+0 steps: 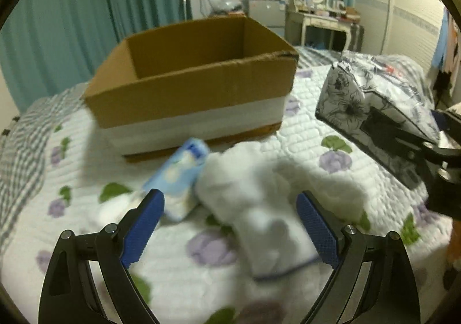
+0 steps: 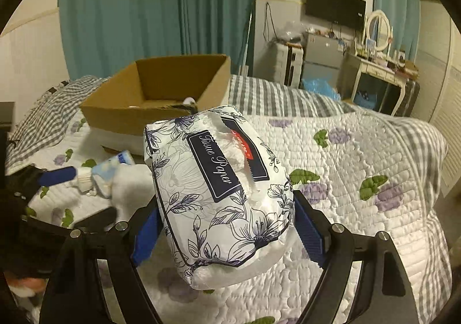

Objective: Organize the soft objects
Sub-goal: 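Grasp the white sock beside the box with the left gripper, then lower the white sock into the box with the left gripper while the right drops the tissue pack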

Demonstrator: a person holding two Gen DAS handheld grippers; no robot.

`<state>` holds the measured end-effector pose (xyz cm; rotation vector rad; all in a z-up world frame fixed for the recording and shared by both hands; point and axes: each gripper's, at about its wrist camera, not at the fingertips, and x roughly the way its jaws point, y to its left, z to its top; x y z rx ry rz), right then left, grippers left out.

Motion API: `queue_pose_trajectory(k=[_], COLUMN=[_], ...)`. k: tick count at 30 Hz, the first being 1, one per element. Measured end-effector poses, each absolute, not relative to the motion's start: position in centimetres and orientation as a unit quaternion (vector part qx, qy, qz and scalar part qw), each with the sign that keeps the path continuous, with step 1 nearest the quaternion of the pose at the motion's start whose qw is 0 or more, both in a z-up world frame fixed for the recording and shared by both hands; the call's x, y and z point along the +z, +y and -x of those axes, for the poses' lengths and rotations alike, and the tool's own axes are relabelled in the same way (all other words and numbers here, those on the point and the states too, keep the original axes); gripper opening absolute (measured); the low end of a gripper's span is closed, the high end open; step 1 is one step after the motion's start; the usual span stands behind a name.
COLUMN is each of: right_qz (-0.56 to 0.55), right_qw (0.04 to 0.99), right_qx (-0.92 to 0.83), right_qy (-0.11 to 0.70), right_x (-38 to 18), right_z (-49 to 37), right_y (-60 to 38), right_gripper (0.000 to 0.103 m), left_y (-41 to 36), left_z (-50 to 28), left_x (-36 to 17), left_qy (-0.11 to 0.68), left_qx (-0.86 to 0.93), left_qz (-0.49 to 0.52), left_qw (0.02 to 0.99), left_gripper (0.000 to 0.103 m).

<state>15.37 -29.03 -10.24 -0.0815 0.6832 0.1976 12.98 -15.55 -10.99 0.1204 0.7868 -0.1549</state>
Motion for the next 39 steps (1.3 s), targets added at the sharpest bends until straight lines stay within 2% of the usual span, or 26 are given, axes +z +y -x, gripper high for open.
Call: queue_pose_trajectory(k=[5, 9, 13, 16, 21, 29, 34, 39], right_qz=[0.029, 0.015, 0.020, 0.026, 0.029, 0.041, 0.061, 0.062], right_qw=[0.929, 0.925, 0.925, 0.927, 0.935, 0.947, 0.956, 0.961], right_qx=[0.105, 0.106, 0.105, 0.115, 0.110, 0.122, 0.121, 0.134], right_qy=[0.353, 0.363, 0.363, 0.355, 0.337, 0.294, 0.259, 0.235], right_x=[-11.2, -11.6, -11.5, -11.1, -9.5, -3.6, 1.1, 3.8], right_z=[-16.9, -17.4, -17.3, -16.7, -15.0, -11.8, -11.2, -13.4], right_y=[-29.8, -30.2, -30.0, -29.8, -29.4, -27.4, -25.6, -23.4], right_gripper=[0.083, 0.083, 0.083, 0.083, 0.083, 0.083, 0.083, 0.083], left_y=[-17.1, -17.0, -16.8, -15.8, -14.5, -11.3, -9.4, -8.3], left_z=[-15.9, -17.2, -16.4, -15.7, -12.4, -8.2, -8.6, -11.0], left_x=[-13.6, -15.1, -14.4, -13.4, -10.3, -1.2, 2.9, 4.5], left_qy=[0.403, 0.425, 0.415, 0.417, 0.395, 0.332, 0.294, 0.270], left_qx=[-0.071, -0.065, -0.074, -0.088, -0.114, -0.128, -0.112, -0.098], left_qz=[-0.063, -0.050, -0.056, -0.039, -0.032, -0.039, -0.047, -0.056], left_qw=[0.910, 0.902, 0.905, 0.904, 0.911, 0.934, 0.948, 0.956], left_gripper=[0.091, 0.080, 0.060, 0.056, 0.054, 0.054, 0.054, 0.054])
